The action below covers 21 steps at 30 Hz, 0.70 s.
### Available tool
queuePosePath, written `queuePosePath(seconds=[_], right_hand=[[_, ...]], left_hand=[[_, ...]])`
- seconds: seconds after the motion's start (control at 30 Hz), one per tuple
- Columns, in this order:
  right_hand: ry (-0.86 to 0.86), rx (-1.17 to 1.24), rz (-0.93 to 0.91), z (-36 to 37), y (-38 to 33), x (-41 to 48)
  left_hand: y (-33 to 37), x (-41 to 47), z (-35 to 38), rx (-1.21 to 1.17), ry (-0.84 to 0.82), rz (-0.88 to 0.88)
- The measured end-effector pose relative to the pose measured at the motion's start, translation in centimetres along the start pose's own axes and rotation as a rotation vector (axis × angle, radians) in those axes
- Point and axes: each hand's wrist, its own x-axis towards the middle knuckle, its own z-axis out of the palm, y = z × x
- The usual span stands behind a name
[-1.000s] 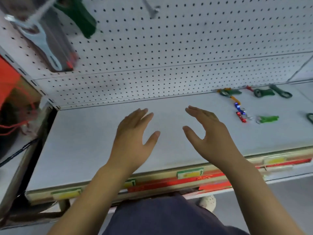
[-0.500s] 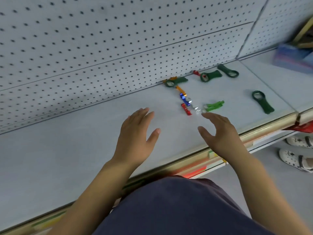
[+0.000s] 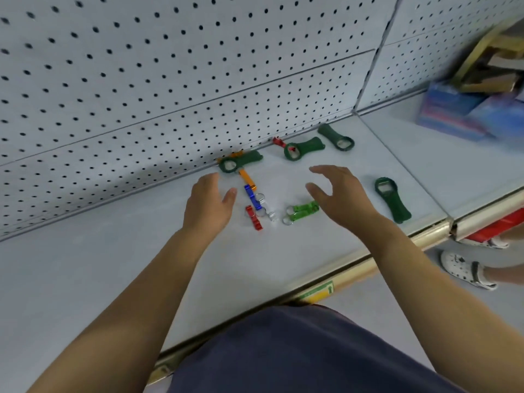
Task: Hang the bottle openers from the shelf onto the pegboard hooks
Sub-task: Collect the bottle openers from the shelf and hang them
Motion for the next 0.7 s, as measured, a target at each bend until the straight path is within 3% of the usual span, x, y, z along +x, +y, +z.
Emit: queuePosePath(seconds=[0.37, 0.7], right_hand=[[-0.079, -0.155, -0.112, 1.6, 2.5, 10.2], [-0.025, -0.146, -0.127, 3.2, 3.8, 13.2]], left_hand=[[0.4, 8.2, 1.4, -0.122, 0.059, -0.246], [0.1, 10.5, 2.4, -0.097, 0.08, -0.282]])
